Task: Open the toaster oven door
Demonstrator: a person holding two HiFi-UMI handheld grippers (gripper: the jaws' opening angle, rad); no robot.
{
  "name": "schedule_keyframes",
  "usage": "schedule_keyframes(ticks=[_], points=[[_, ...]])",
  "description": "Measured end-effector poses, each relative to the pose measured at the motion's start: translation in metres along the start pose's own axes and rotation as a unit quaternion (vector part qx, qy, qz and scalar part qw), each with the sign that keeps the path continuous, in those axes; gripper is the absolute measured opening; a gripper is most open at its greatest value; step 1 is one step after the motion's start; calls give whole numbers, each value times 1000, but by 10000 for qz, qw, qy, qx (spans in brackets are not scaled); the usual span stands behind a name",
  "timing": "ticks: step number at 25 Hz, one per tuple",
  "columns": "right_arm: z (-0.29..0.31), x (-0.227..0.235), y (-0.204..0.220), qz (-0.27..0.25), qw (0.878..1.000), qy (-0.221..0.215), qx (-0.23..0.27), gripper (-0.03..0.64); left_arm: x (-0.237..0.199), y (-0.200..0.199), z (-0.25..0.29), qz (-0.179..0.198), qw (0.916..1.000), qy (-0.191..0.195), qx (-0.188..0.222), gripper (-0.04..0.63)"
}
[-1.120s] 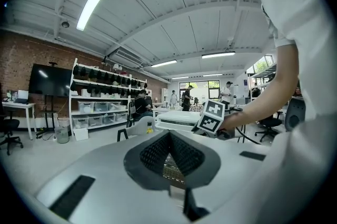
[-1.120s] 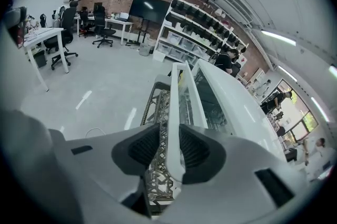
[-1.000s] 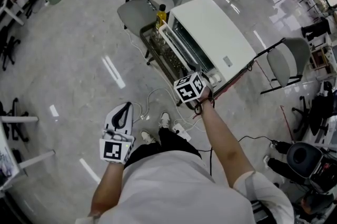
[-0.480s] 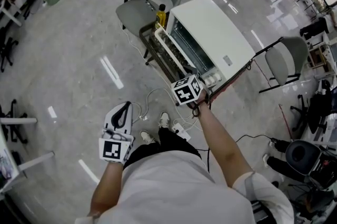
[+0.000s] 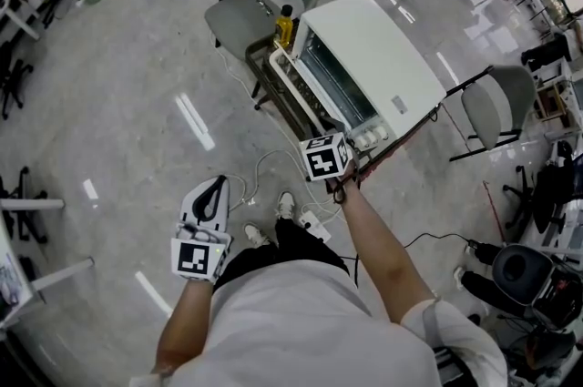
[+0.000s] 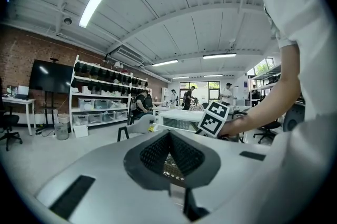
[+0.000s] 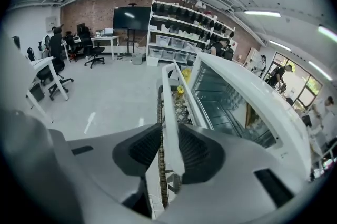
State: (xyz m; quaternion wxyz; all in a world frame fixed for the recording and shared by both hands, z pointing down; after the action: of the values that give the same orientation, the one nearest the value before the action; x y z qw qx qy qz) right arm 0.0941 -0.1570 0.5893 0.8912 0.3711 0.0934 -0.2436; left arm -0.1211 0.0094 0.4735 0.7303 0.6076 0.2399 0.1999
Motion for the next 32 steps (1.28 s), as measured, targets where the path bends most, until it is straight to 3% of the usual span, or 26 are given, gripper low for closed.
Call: schedule_keyframes(ticks=[21, 32], points=[[-1, -15, 4, 281, 9996, -23, -60, 106, -4, -1, 1, -112, 9999, -54, 14, 17], [1, -20, 11, 1051, 9944, -49, -47, 104, -7, 2, 4, -160, 9998, -111, 20, 17]])
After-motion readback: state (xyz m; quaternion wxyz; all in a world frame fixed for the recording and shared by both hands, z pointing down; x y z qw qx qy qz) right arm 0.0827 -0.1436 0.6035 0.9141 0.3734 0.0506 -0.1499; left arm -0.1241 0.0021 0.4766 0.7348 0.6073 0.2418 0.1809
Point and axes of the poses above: the fingertips, and each gripper's own axes: z forward along the fingers, x to its right, y out of its underside, the point moved 3 cm from there along -z, backward along the fingers, and after that the axes turned 11 degrees about y, right-handed, at the moved point
